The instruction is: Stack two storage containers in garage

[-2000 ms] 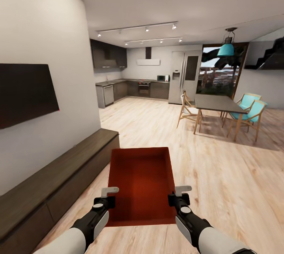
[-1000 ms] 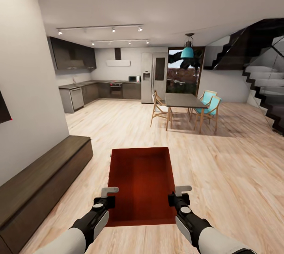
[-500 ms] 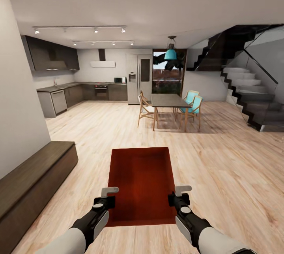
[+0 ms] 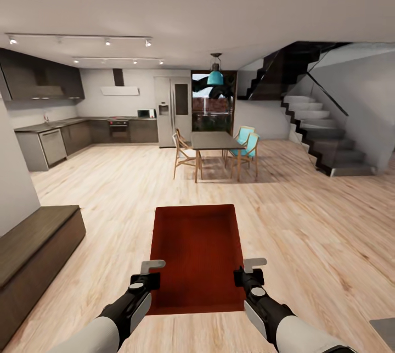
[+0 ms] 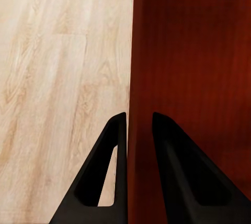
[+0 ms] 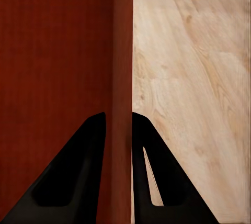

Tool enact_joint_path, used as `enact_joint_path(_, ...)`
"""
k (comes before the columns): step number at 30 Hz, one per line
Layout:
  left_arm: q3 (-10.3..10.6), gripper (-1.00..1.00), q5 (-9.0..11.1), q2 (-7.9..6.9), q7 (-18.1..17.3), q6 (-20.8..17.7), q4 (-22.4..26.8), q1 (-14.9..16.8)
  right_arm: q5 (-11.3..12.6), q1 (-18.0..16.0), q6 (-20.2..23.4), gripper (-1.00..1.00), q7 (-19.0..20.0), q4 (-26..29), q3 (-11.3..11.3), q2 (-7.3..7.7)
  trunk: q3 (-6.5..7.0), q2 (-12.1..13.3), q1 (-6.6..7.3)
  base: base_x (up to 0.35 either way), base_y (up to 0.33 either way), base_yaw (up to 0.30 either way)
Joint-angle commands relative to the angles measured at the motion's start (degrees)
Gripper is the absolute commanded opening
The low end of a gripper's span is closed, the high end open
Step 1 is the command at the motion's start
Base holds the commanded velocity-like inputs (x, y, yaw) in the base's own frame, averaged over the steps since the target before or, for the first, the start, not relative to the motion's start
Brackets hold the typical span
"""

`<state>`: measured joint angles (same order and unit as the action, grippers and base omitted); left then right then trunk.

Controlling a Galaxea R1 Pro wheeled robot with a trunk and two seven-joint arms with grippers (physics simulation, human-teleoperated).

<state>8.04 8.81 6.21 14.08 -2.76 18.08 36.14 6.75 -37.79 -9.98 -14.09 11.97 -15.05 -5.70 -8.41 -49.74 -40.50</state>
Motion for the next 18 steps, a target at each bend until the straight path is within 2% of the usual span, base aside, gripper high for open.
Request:
enact_joint_path(1, -1.01, -1.0, -0.56, 0.03, 1.03, -0.32, 0.24, -0.02, 3.36, -0.09, -0.39, -1.0, -2.17, -0.1, 2.4, -0.45, -0.04, -0.06, -0.01, 0.0, 0.0, -0.249)
enact_joint_path(6, -1.01, -1.0, -0.56, 0.03, 1.03, -0.32, 0.22, -0.02, 3.36, -0.09, -0.36, -1.0, -2.17, -0.1, 2.4, -0.45, 0.09, -0.06, -0.01, 0.0, 0.0, -0.198)
enact_joint_path(18, -1.01, -1.0, -0.57, 0.03, 1.03, -0.32, 0.25, -0.02, 3.38, -0.09, 0.18, -1.0, -2.13, -0.1, 2.4, -0.45, 0.11, -0.06, -0.01, 0.0, 0.0, -0.009)
